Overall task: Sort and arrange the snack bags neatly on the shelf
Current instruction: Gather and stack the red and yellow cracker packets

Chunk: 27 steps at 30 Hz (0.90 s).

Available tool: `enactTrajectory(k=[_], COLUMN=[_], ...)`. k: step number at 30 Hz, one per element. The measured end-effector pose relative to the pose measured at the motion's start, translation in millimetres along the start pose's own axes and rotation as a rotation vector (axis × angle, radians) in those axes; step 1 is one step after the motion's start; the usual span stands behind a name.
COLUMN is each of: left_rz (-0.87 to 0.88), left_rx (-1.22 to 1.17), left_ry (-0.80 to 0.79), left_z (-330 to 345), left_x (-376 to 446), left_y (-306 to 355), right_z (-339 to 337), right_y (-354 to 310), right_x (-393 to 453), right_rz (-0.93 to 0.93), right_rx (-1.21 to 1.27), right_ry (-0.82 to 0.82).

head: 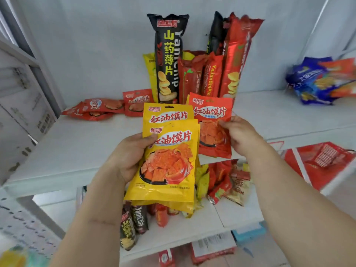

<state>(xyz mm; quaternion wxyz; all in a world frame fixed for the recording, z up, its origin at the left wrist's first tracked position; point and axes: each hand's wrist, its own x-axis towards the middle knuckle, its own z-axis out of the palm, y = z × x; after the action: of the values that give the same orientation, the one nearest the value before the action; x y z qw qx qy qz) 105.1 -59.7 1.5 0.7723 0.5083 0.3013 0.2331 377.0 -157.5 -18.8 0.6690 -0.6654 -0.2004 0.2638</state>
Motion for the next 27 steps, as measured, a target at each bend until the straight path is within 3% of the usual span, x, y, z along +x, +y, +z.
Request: enactTrajectory(k=[11,27], left_rz=[-0.073,-0.034], left_rx=[0.045,0.038], left_ry=[-0.137,-0.257], left_z=[160,315], left_x=[2,187], left_y=[-55,-42], right_z=[-184,-320], right_y=[-19,-53], right_x=[-14,147], right_rz=[-0.049,-0.033], right_rx=[0.002,0.002], right_ry=[0.198,0.339])
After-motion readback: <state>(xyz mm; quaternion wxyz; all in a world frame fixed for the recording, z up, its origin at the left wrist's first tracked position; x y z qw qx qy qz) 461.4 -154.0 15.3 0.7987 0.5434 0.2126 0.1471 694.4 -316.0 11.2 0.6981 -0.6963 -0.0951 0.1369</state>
